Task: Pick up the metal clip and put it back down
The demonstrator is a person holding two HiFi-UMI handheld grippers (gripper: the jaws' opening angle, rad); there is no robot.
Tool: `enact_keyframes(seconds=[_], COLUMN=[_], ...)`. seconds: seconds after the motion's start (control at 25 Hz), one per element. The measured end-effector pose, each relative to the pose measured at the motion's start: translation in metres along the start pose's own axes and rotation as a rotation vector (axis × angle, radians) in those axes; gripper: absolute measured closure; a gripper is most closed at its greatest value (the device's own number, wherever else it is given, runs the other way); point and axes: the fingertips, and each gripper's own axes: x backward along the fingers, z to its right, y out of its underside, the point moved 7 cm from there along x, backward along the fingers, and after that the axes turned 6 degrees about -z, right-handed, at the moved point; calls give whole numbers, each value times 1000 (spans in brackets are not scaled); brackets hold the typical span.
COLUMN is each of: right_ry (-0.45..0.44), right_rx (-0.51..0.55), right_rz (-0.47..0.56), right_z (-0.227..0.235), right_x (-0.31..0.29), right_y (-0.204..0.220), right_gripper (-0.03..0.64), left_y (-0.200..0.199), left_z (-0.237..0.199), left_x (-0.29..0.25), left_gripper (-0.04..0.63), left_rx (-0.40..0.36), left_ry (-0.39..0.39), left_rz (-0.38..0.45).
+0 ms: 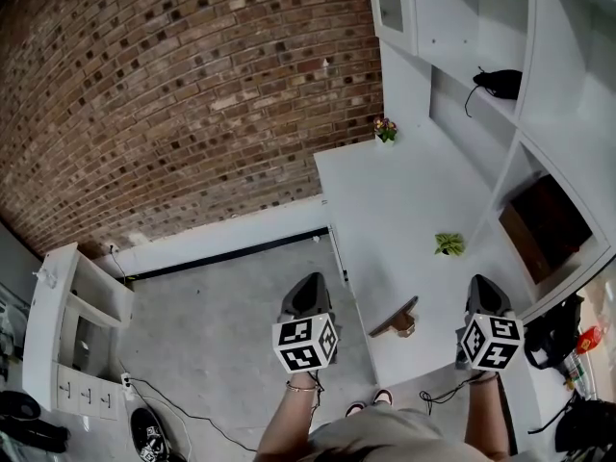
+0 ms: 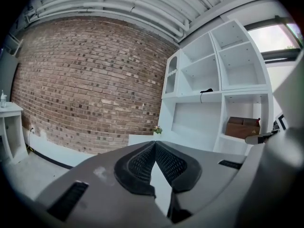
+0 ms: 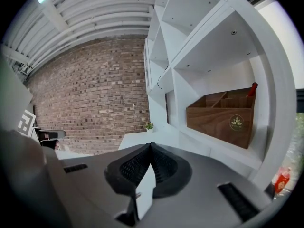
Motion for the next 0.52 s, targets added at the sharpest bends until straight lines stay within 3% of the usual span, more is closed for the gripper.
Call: enact_keyframes(seconds=[0.52], right_ry=[12], right_rx=[-9], right_rz=[15], right_z=[-9], right_x=[10], right_y=[2], right_gripper=[615], left_y=[9], left_z=[-15], left_x=[14], left_gripper=[584], left_rx=[57], left_ry=[-22], left_rz=[-8])
